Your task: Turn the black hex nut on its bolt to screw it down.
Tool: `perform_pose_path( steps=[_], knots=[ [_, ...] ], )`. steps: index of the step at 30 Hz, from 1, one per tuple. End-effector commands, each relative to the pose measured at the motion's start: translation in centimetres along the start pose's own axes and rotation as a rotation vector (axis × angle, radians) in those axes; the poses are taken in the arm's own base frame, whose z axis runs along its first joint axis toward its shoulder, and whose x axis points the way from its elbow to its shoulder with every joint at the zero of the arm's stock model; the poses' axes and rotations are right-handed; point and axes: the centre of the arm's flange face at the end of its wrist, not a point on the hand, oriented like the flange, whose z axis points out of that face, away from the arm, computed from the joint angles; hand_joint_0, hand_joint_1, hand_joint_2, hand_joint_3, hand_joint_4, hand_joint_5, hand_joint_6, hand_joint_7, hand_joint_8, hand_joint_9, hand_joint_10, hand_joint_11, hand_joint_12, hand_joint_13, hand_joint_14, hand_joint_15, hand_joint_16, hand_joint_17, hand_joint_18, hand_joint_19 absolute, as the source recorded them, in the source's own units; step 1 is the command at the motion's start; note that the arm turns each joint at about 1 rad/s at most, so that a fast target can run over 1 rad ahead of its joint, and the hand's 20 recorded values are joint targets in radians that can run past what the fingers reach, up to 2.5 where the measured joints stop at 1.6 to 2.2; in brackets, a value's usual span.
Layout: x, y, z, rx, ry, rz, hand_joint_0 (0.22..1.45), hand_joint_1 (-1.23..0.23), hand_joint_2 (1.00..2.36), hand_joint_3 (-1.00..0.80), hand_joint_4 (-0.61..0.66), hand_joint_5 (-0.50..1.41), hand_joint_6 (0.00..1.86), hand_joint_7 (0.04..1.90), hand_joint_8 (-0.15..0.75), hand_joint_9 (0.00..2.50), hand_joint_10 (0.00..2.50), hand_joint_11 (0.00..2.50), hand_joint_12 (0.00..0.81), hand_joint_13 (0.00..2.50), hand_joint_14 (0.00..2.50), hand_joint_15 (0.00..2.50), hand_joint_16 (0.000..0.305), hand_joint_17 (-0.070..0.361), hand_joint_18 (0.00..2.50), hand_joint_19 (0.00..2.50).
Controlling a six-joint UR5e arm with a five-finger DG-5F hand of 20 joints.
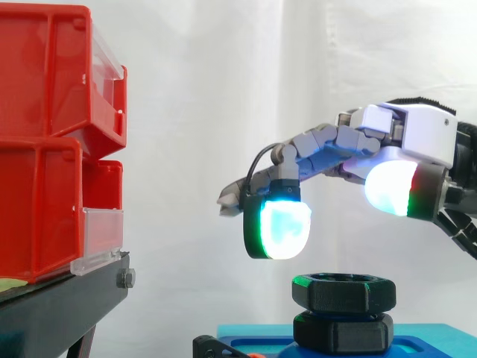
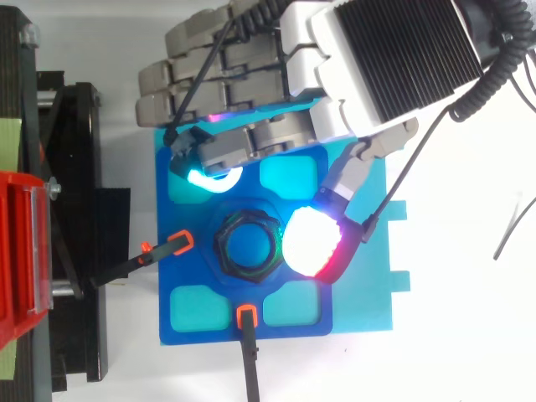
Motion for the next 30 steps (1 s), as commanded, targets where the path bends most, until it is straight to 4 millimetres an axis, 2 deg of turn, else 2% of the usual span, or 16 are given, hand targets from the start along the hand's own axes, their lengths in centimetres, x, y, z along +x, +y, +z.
perform_pose_path(
  steps=[1, 8, 16, 23, 25, 30],
  knots=[
    [-0.2, 0.7, 0.9, -0.005, 0.0, 0.005, 0.5, -0.25, 1.0, -0.5, 0.26, -0.11, 0.65, 1.08, 0.315, 0.61, 0.0, 0.17, 0.383, 0.61, 0.01, 0.17, 0.055, 0.124, 0.62, 0.31],
    [0.2, 2.2, 2.9, 0.013, -0.024, 0.004, 0.5, -0.24, 1.0, -0.5, 0.27, -0.1, 0.6, 1.16, 0.314, 0.61, 0.0, 0.17, 0.384, 0.61, 0.01, 0.17, 0.055, 0.124, 0.61, 0.31],
    [0.9, 5.3, 5.5, 0.031, -0.015, 0.022, 0.5, -0.24, 1.0, -0.5, 0.28, -0.1, 0.57, 1.19, 0.313, 0.61, 0.0, 0.17, 0.387, 0.6, 0.01, 0.18, 0.055, 0.124, 0.61, 0.32],
    [1.7, 7.0, 6.4, 0.044, 0.0, 0.035, 0.5, -0.24, 1.0, -0.5, 0.27, -0.1, 0.55, 1.22, 0.312, 0.61, 0.0, 0.17, 0.385, 0.6, 0.01, 0.17, 0.055, 0.124, 0.6, 0.32],
    [2.6, 7.5, 6.2, 0.05, 0.011, 0.042, 0.5, -0.24, 1.0, -0.5, 0.26, -0.09, 0.55, 1.22, 0.311, 0.61, 0.0, 0.17, 0.385, 0.6, 0.01, 0.17, 0.055, 0.124, 0.6, 0.32],
    [3.3, 8.1, 6.1, 0.047, 0.007, 0.043, 0.5, -0.24, 1.0, -0.5, 0.24, -0.09, 0.53, 1.25, 0.31, 0.61, 0.0, 0.17, 0.385, 0.6, 0.01, 0.17, 0.055, 0.124, 0.6, 0.32]
  ],
)
